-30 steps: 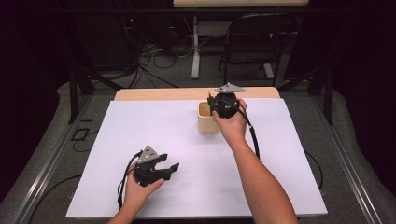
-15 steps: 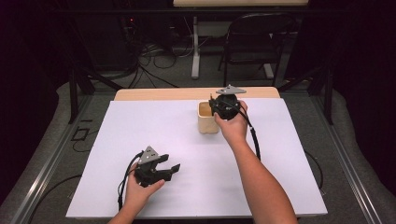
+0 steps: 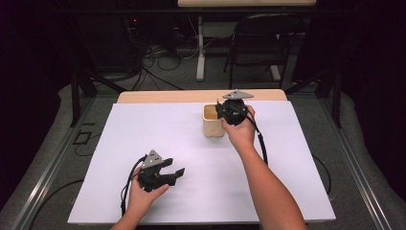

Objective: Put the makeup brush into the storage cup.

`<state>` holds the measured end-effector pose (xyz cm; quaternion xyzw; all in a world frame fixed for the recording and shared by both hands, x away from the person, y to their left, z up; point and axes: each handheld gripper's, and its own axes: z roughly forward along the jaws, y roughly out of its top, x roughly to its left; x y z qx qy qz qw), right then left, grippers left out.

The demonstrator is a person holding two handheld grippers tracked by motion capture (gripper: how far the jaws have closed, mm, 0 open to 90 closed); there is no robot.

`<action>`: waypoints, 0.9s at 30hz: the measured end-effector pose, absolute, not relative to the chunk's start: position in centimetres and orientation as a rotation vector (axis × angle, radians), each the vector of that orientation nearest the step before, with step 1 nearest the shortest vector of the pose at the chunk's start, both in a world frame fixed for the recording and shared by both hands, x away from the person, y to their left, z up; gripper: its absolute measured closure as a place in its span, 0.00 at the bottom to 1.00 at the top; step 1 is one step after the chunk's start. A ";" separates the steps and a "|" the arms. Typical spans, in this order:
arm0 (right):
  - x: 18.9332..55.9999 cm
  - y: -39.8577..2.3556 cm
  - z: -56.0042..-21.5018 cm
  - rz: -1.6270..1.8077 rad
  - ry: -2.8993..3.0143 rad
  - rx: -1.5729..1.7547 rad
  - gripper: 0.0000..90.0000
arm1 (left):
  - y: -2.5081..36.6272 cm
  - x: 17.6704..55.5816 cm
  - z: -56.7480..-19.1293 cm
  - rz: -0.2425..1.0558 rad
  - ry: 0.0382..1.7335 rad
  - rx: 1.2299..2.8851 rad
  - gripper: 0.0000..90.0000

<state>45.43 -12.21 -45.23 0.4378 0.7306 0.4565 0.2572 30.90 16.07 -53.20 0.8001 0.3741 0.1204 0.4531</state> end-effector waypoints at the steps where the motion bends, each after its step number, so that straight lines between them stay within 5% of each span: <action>1: 45.4 -12.2 -45.2 1.239 1.981 1.188 0.93 | 16.1 30.9 -53.2 0.300 0.922 1.976 0.41; 27: 45.6 -11.7 -45.7 1.196 2.011 1.176 0.93 | 16.2 30.9 -53.1 0.309 0.926 1.970 0.41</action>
